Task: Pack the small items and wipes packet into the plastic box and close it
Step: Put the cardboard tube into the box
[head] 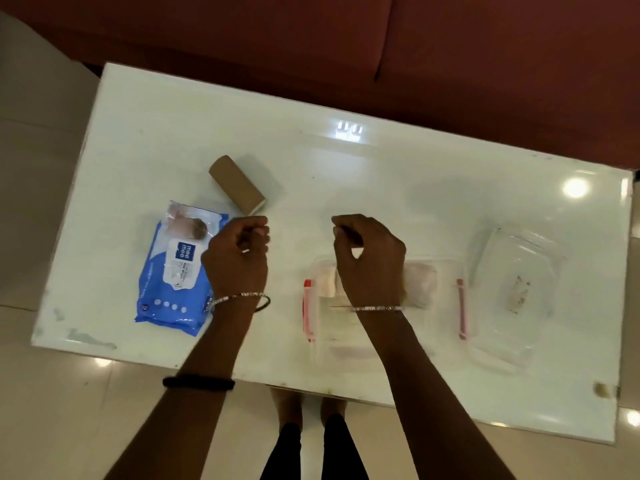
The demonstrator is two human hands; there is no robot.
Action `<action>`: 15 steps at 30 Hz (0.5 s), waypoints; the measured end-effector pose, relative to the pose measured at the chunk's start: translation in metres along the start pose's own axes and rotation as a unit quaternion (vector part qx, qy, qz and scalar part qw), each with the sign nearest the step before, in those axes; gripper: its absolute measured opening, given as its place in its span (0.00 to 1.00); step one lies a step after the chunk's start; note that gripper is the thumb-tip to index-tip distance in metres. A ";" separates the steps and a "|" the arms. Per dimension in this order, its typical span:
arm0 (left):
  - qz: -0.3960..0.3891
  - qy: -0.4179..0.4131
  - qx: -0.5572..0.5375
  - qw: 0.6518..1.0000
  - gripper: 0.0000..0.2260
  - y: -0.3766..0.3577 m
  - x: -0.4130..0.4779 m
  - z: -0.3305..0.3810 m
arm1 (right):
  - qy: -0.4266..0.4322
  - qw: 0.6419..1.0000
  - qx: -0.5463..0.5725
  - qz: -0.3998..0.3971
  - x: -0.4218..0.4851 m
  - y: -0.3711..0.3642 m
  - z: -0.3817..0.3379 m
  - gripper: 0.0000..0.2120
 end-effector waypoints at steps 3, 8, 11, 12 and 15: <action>0.041 -0.074 0.125 0.989 0.11 0.024 0.047 -0.002 | -0.048 0.996 0.027 -0.076 0.015 -0.047 -0.012 0.08; -0.012 -0.074 0.213 0.974 0.18 0.030 0.115 -0.020 | -0.164 0.962 -0.003 -0.221 0.029 -0.119 -0.012 0.15; -0.080 -0.029 0.242 0.967 0.22 0.019 0.139 -0.032 | -0.237 0.933 0.009 -0.272 0.028 -0.144 -0.010 0.21; -0.099 -0.022 0.252 0.962 0.22 0.016 0.144 -0.035 | -0.246 0.925 0.002 -0.289 0.028 -0.151 -0.011 0.23; -0.127 -0.049 0.284 0.949 0.20 0.011 0.152 -0.035 | -0.254 0.912 0.001 -0.321 0.028 -0.170 -0.019 0.22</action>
Point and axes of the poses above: each hand's wrist, its own x-axis towards the middle knuckle, its own y-axis out of the back of the hand, z = x × y, the point moved 7 cm from there along x, towards the middle knuckle, and after that the axes turned 7 degrees about -x, right-handed, at the moved point
